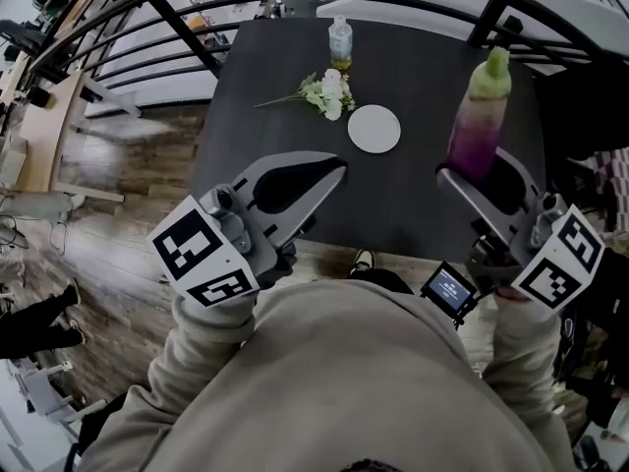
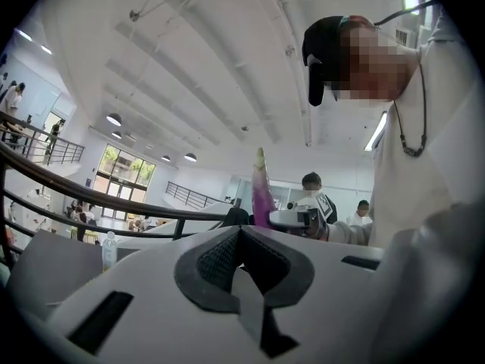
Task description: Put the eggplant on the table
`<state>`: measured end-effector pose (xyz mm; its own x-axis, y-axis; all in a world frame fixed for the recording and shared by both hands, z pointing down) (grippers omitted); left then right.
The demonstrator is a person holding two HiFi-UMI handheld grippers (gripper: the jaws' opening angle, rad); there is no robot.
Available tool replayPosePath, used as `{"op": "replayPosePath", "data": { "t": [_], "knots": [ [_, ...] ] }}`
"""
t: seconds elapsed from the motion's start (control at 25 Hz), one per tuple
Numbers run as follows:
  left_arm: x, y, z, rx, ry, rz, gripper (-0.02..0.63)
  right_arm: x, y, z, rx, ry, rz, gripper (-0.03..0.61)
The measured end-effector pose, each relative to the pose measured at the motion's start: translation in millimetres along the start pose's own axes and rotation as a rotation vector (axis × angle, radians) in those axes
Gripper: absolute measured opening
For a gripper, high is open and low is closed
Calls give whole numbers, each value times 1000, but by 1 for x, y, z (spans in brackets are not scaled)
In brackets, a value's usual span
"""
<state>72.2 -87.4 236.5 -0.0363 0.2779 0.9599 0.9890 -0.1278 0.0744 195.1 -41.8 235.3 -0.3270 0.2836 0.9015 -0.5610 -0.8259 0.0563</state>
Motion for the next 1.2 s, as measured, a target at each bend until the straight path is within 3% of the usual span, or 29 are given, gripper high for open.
{"op": "replayPosePath", "data": {
  "t": [0.28, 0.6, 1.2],
  "knots": [
    [2, 42, 7, 8, -1, -32, 6, -4, -21, 27, -14, 25, 24, 238],
    [18, 73, 5, 38, -14, -97, 6, 8, -46, 60, 27, 87, 60, 238],
    [-3, 108, -20, 255, 15, -93, 6, -8, -46, 68, 218, 39, 87, 238]
  ]
}}
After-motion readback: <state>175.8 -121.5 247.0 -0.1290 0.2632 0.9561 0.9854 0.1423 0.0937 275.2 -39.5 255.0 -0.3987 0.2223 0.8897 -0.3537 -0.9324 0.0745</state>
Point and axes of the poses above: the fingertips, and each gripper's own axes: y forward along the fingers, z to its right, x out of its underside, the point moved 1 cm from there along -y, backward along the fingers, and after that the axes turned 6 degrees about -x, right-handed, at the moved point
